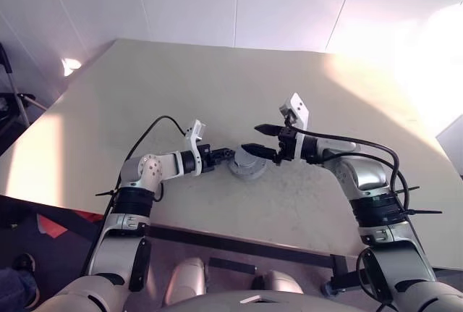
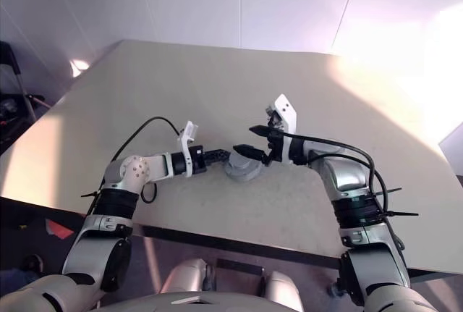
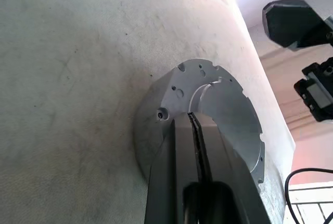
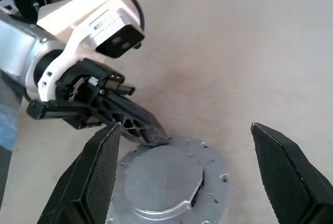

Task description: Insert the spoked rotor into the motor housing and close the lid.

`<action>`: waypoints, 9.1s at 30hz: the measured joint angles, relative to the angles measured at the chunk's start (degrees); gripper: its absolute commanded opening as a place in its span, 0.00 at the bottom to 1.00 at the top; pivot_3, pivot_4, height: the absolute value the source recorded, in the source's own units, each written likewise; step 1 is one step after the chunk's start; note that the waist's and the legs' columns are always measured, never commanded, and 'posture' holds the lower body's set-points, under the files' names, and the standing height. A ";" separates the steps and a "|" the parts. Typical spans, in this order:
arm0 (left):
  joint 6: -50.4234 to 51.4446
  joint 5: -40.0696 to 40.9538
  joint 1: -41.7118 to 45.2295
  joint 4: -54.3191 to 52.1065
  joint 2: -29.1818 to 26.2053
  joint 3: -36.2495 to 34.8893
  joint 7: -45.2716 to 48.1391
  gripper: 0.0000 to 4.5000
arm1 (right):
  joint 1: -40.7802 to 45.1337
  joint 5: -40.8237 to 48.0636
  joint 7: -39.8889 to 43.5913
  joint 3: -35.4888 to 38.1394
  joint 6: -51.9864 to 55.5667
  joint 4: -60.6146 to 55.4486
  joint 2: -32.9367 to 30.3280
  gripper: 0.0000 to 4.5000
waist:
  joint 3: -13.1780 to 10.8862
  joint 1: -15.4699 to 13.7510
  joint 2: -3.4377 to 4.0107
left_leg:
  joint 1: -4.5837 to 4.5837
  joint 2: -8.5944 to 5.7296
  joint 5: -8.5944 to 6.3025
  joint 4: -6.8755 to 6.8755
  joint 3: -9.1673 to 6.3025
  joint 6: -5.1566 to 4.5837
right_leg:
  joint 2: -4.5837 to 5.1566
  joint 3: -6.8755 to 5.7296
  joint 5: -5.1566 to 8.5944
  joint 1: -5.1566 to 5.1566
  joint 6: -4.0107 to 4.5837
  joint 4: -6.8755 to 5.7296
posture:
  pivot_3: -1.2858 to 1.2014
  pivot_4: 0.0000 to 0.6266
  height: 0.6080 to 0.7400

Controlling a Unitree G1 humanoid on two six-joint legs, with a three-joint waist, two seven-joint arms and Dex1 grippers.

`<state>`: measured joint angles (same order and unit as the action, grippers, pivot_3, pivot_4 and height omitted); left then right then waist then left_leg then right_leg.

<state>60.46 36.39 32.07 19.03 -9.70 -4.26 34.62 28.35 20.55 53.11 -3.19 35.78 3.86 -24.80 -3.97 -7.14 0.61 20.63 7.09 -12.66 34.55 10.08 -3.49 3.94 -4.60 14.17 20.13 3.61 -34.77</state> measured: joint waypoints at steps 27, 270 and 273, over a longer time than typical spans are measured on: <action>-1.95 -0.07 -0.29 0.37 0.44 -0.21 2.40 0.00 | -2.37 15.56 -15.72 15.20 47.35 -2.36 2.37 1.00 | -0.03 -0.05 0.07 | 0.01 -0.05 0.17 -0.24 0.00 0.29 | 0.02 0.00 0.01 0.11 -0.01 0.05 | 0.52 0.00 1.00; -53.91 -23.88 -1.35 11.68 -6.41 4.09 4.67 0.91 | 9.23 -12.92 -16.69 1.99 -22.68 27.70 2.38 1.00 | -0.36 0.25 -0.53 | 0.83 0.03 0.30 0.47 0.00 0.27 | 0.08 -0.02 0.00 1.06 0.23 -1.07 | 0.52 0.00 1.00; -53.91 -23.89 -1.47 11.35 -6.41 4.10 4.82 0.91 | 9.21 -12.92 -16.39 1.98 -22.65 27.69 2.39 1.00 | -0.36 0.26 -0.53 | 0.83 0.03 0.30 0.47 0.00 0.27 | 0.09 -0.03 0.00 1.06 0.23 -1.06 | 0.52 0.00 1.00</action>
<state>6.56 12.51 30.60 30.38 -16.11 -0.16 39.44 37.55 7.63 36.72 -1.21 13.13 31.55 -22.41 -4.34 -6.88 0.08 21.45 7.12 -12.37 35.03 10.07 -3.22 4.03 -4.62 14.17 21.19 3.84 -35.83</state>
